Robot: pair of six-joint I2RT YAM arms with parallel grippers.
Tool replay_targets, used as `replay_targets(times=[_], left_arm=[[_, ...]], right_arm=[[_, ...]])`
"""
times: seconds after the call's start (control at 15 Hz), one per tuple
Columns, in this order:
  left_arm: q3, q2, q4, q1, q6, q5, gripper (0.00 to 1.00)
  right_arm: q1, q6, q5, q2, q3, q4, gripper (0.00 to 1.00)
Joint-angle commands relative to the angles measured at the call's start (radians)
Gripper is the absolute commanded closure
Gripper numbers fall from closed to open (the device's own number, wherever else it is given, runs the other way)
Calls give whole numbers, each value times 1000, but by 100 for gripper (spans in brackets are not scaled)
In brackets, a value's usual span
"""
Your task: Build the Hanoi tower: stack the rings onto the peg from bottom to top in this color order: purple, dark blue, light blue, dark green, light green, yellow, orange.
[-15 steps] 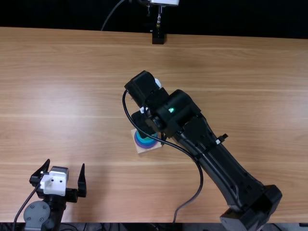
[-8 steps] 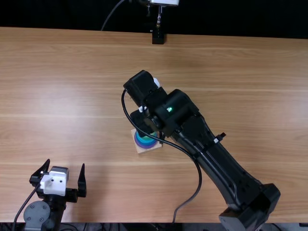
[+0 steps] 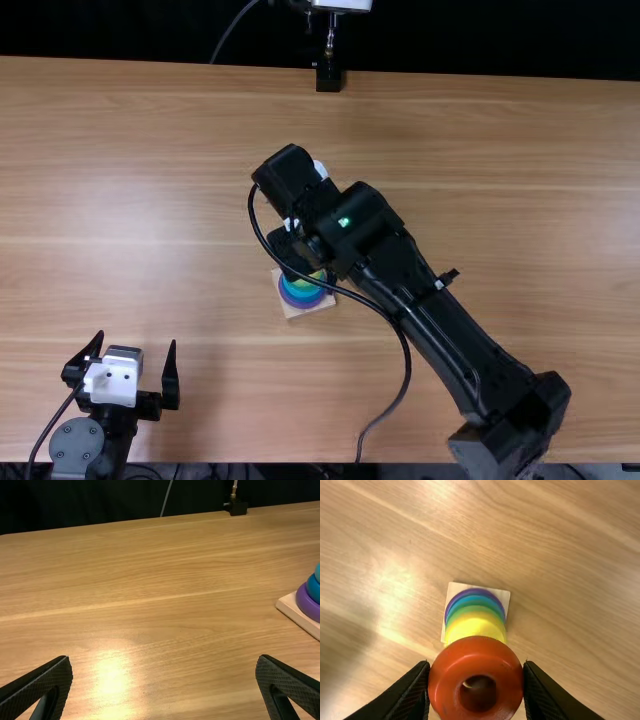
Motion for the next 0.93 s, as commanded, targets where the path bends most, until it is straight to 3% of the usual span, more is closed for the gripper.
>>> replay_targets(times=[0.0,0.27,0.33,0.4,0.47,0.67,0.87], left_arm=[[-106,-12,-77,13,17,9,0],[-106,-12,-77,13,17,9,0],[-106,-12,-77,13,17,9,0],[-106,-12,-77,13,17,9,0],[-106,-12,-77,13,17,9,0],[-106,-12,-77,13,17,9,0],[-106,-12,-77,13,17,9,0]], right_arm=[[0,4,-1,27,16,2,100],[-1,6,1,28,15,-1,100],[-1,7,-1,28,15,-9,67],[0,6,3,28,5,-16,13],[0,6,8,27,-2,-16,0],[-1,6,10,21,13,2,0],[-6,2,41,12,74,17,0]])
